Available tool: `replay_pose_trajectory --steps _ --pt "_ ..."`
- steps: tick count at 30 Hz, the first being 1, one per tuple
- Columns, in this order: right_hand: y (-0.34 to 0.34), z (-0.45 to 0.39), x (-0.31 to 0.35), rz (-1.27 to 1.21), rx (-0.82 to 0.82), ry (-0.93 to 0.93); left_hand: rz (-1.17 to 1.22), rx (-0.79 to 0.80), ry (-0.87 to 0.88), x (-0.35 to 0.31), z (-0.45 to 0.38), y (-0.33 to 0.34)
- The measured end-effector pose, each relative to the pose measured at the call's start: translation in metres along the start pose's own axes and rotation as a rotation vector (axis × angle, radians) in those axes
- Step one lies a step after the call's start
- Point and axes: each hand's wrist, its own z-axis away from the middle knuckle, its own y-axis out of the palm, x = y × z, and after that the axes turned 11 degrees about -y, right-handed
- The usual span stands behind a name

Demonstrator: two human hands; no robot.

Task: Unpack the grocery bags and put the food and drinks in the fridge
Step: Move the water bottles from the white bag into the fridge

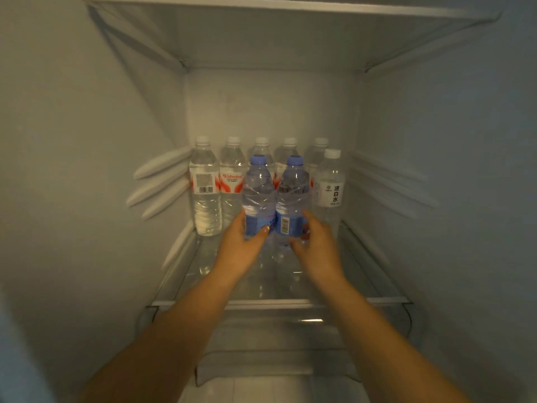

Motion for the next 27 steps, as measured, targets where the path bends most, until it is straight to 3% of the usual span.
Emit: replay_pose_trajectory --steps 4,10,16,21,27 --pt "0.0 0.023 0.018 0.046 0.024 -0.126 -0.06 -0.075 -0.008 -0.009 0.044 -0.018" --pt "0.005 0.07 0.048 0.101 0.134 -0.226 -0.495 -0.162 0.148 -0.011 0.123 -0.06" --pt "-0.022 0.154 0.077 0.271 0.121 -0.308 -0.798 -0.191 0.346 -0.007 0.204 -0.084" --pt "-0.052 0.27 0.103 0.472 0.149 -0.265 -0.829 0.001 0.297 0.014 0.286 -0.097" --pt "-0.086 0.425 0.138 0.589 0.233 0.025 -0.86 0.277 0.312 0.051 0.398 -0.098"
